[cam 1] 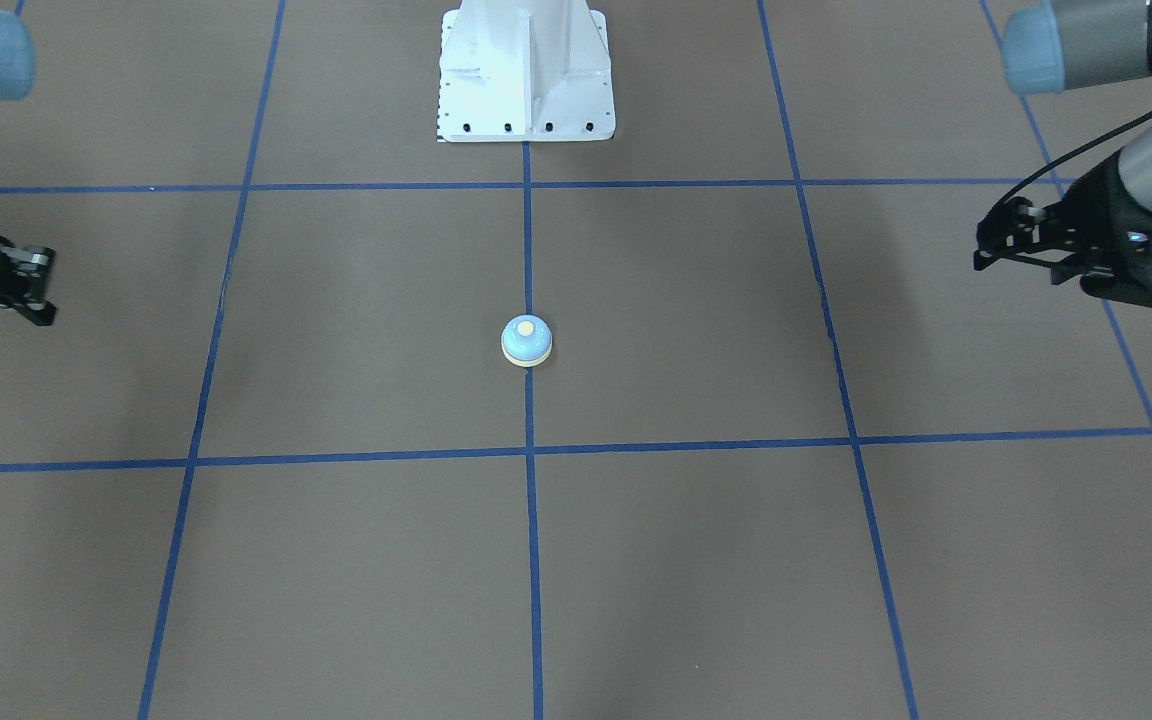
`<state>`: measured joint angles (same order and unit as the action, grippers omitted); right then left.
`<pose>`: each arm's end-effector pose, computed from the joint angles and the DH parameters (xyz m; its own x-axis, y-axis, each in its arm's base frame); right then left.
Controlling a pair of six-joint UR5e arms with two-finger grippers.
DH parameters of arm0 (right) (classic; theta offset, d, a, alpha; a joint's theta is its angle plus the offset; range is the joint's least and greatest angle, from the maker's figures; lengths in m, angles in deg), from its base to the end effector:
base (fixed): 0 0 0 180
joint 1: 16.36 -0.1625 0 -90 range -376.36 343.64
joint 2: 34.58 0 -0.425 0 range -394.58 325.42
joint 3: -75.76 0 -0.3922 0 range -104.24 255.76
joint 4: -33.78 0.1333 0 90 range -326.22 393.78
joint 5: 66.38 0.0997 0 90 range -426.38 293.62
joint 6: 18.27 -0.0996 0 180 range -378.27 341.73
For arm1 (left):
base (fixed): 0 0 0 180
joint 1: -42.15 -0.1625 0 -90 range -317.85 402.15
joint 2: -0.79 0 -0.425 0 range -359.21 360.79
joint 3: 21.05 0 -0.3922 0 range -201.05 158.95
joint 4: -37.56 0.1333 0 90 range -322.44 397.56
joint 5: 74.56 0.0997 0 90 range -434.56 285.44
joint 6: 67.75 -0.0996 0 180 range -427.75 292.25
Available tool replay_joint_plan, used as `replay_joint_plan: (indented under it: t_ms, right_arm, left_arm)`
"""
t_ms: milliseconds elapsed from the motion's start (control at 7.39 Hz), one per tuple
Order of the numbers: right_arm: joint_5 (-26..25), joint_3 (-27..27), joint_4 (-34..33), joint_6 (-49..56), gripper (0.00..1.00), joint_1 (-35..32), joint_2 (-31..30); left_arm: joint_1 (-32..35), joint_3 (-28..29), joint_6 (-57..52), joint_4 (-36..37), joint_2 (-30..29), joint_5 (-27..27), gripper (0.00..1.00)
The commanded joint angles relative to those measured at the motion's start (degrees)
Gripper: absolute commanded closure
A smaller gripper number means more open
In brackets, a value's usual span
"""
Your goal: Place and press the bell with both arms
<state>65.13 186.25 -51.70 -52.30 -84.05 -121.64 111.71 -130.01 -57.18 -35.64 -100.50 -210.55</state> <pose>-0.1293 -0.4925 0.4501 0.6641 -0.0164 0.7475 -0.0438 0.9972 0.0608 0.1291 -0.5229 0.4258 0.6449 0.2254 -0.7303 -0.2252 0.9691 0.1003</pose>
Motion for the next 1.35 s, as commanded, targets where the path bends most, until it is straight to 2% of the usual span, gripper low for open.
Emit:
replay_joint_plan:
  t_ms: [0, 135, 271, 541, 812, 1082, 1218]
  right_arm:
    - [2.61, -1.59, -0.22, 14.13, 0.38, -10.41, -6.43]
    - [2.52, -2.29, -0.13, 15.56, 0.00, -13.75, -7.84]
    - [2.00, -2.91, -1.00, 19.49, 0.00, -15.00, -7.77]
    - [1.91, -6.68, -7.30, 29.07, 0.00, -19.38, -4.45]
    - [2.08, -7.40, -13.56, 36.46, 0.00, -22.64, -2.85]
    - [1.91, -7.40, -14.37, 37.20, 0.00, -23.01, -4.07]
    - [1.82, -7.31, -13.67, 38.59, 0.00, -23.01, -5.90]
  left_arm:
    - [8.46, 2.68, -12.54, -0.18, 3.29, 0.20, 0.01]
    - [12.24, 5.75, -17.12, -0.27, 3.30, -0.06, 0.01]
    - [15.32, 8.48, -19.51, -0.36, 3.30, -0.06, 0.01]
    - [19.90, 12.70, -24.17, -0.97, 3.39, -0.23, 0.01]
    - [21.23, 12.90, -24.46, -1.06, 5.30, -0.32, 0.01]
    - [21.68, 12.99, -24.29, -3.26, 6.72, -1.02, 0.01]
    - [21.59, 14.38, -23.41, -3.35, 6.64, -3.20, 0.01]
